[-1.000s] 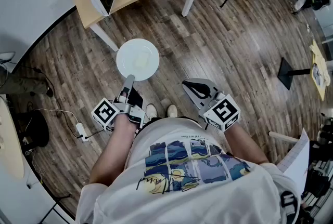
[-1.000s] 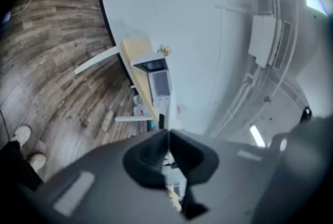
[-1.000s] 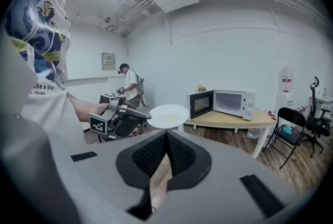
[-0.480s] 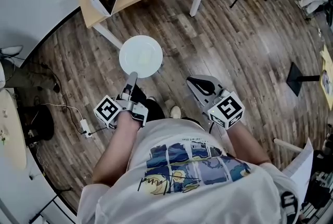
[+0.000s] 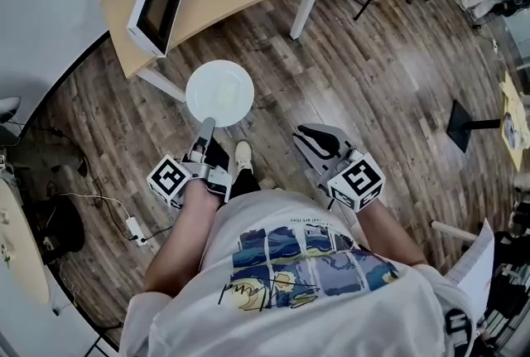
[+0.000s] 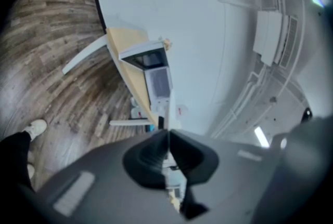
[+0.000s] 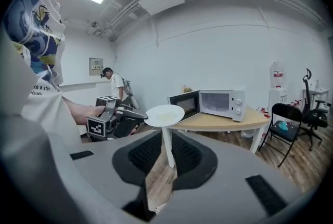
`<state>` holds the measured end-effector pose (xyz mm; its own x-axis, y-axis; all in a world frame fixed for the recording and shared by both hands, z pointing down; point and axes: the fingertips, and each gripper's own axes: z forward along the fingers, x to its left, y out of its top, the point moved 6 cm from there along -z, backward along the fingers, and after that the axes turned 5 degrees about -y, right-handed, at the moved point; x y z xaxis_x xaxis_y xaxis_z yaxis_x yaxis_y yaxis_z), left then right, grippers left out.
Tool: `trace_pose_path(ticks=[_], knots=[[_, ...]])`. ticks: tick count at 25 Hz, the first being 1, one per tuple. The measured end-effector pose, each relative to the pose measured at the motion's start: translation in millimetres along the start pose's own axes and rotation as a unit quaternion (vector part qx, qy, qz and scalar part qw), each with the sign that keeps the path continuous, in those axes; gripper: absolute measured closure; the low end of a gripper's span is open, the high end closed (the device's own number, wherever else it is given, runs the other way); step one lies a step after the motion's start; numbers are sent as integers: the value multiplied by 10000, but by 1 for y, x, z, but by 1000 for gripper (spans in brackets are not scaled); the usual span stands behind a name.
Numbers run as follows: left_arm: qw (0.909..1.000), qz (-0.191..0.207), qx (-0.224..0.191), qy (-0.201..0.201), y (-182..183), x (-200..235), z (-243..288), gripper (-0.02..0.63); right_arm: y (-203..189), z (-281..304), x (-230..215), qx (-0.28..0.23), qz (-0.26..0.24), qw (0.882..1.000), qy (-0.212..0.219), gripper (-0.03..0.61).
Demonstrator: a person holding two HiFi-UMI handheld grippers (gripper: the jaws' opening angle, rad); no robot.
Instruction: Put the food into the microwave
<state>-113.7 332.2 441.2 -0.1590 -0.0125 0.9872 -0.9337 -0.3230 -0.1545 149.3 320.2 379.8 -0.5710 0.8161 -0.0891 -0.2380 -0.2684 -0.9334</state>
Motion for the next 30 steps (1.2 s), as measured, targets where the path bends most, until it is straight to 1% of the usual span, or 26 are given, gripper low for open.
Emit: trace_pose_path(ticks=[3, 5, 8, 10, 12, 15, 21, 26, 30], knots=[[9999, 26, 148, -38, 33, 0, 36, 598, 28, 30, -16, -34, -141, 9997, -182, 532], [9995, 114, 272, -106, 54, 0, 60, 598, 42, 48, -27, -32, -72, 9994, -331, 545], [9990, 162, 402, -118, 82, 4, 87, 598, 54, 72, -38, 3, 52, 9984, -559, 558], [9982, 262, 525, -128, 98, 10, 106, 598, 60, 87, -44, 34, 94, 9975, -693, 568], [9982, 180, 564, -104, 107, 18, 124, 598, 63, 100, -49, 75, 172, 9969, -762, 571], [9986, 8, 534, -39, 116, 31, 143, 598, 64, 113, -58, 181, 193, 9968, -755, 571], [9991, -23, 421, 12, 130, 40, 184, 598, 66, 131, -94, 210, 284, 9973, -641, 571], [9997, 21, 221, 52, 138, 44, 230, 598, 69, 154, -144, 142, 308, 9986, -409, 571], [9999, 51, 6, 129, 150, 43, 270, 598, 85, 176, -197, 117, 136, 9998, -115, 571]])
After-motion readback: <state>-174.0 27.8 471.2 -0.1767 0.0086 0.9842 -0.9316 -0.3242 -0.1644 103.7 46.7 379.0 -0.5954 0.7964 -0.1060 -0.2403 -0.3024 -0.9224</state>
